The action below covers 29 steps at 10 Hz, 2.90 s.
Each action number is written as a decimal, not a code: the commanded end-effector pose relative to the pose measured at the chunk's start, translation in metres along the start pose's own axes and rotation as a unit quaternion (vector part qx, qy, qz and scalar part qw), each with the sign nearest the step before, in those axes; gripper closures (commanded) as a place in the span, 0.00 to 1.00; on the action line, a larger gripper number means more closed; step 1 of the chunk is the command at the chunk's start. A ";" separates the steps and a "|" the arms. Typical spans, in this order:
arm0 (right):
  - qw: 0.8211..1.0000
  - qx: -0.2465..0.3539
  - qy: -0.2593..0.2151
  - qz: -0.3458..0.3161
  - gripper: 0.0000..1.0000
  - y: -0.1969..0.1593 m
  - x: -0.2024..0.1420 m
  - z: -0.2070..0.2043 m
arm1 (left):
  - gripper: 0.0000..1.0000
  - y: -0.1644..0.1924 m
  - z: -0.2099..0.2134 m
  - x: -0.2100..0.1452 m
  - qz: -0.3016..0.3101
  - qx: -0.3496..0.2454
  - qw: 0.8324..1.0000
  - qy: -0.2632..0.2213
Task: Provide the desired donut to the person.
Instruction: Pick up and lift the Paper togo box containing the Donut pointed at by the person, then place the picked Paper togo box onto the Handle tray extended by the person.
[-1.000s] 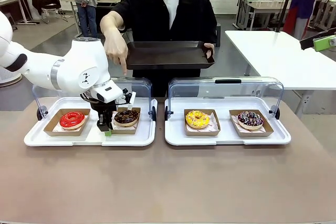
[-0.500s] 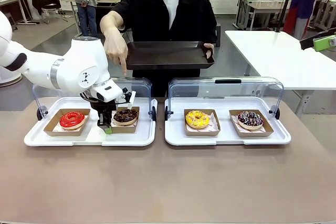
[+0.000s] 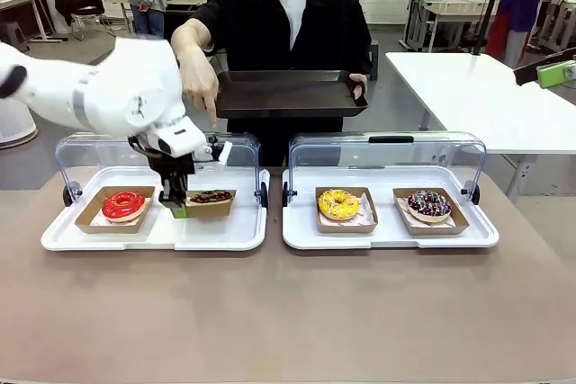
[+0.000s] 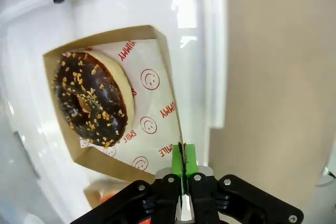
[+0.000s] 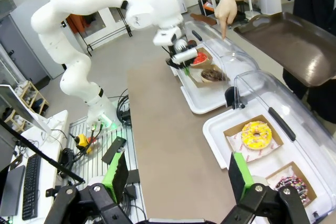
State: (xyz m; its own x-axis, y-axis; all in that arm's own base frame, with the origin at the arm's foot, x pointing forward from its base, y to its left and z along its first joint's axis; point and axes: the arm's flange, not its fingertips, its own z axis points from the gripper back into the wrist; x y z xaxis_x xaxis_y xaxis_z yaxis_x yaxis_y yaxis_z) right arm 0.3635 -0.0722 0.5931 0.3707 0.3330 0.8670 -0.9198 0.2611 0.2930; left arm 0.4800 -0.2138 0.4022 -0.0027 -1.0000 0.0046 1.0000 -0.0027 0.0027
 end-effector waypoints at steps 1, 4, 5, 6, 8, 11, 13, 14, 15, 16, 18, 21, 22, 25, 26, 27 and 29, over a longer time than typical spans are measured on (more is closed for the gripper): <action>1.000 0.003 -0.005 0.005 0.00 0.001 0.002 0.000 | 1.00 -0.036 0.051 -0.013 -0.016 -0.030 0.999 0.008; 1.000 0.003 -0.005 0.005 0.00 0.001 0.002 0.000 | 1.00 -0.077 0.111 -0.016 -0.043 -0.021 0.999 -0.004; 1.000 0.003 -0.005 0.005 0.00 0.001 0.002 0.000 | 1.00 -0.085 0.128 -0.014 -0.040 -0.012 0.999 -0.005; 1.000 0.003 -0.005 0.005 0.00 0.001 0.002 0.000 | 1.00 -0.090 0.142 -0.013 -0.039 -0.001 0.999 -0.005; 1.000 0.003 -0.005 0.005 0.00 0.001 0.002 0.000 | 1.00 -0.094 0.168 -0.011 -0.030 0.023 0.999 -0.007; 1.000 0.003 -0.005 0.005 0.00 0.001 0.002 0.000 | 1.00 -0.073 0.186 -0.014 0.002 0.012 0.999 -0.031; 1.000 0.003 -0.005 0.005 0.00 0.001 0.002 0.000 | 1.00 -0.073 0.185 -0.021 -0.011 0.017 0.999 -0.050; 1.000 0.003 -0.005 0.005 0.00 0.001 0.002 0.000 | 1.00 -0.075 0.183 -0.019 -0.008 0.025 0.999 -0.025; 1.000 0.003 -0.005 0.005 0.00 0.001 0.002 0.000 | 1.00 -0.075 0.183 -0.019 -0.008 0.025 0.999 -0.025; 1.000 0.003 -0.005 0.005 0.00 0.001 0.002 0.000 | 1.00 -0.075 0.183 -0.019 -0.008 0.025 0.999 -0.025; 1.000 0.003 -0.005 0.005 0.00 0.001 0.002 0.000 | 1.00 -0.075 0.183 -0.019 -0.008 0.025 0.999 -0.025; 1.000 0.003 -0.005 0.005 0.00 0.001 0.002 0.000 | 1.00 -0.075 0.183 -0.019 -0.008 0.025 0.999 -0.025; 1.000 0.003 -0.005 0.005 0.00 0.001 0.002 0.000 | 1.00 -0.075 0.183 -0.019 -0.008 0.025 0.999 -0.025; 1.000 0.003 -0.005 0.005 0.00 0.001 0.002 0.000 | 1.00 -0.075 0.183 -0.019 -0.008 0.025 0.999 -0.025; 1.000 0.003 -0.005 0.005 0.00 0.001 0.002 0.000 | 0.99 -0.072 0.182 -0.019 -0.007 0.020 0.999 -0.031; 1.000 0.003 -0.005 0.005 0.00 0.001 0.002 0.000 | 0.99 -0.070 0.199 -0.020 -0.006 0.041 0.999 -0.028; 1.000 0.003 -0.005 0.005 0.00 0.001 0.002 0.000 | 0.99 -0.061 0.223 -0.012 0.000 0.067 0.998 -0.019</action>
State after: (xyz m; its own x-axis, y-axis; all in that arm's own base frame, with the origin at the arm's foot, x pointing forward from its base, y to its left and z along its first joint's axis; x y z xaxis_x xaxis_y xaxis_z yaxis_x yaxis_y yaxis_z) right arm 0.3635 -0.0722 0.5931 0.3708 0.3332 0.8669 -0.9198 0.2608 0.2932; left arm 0.4115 -0.1944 0.6124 -0.0215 -0.9977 0.0646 0.9940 -0.0145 0.1080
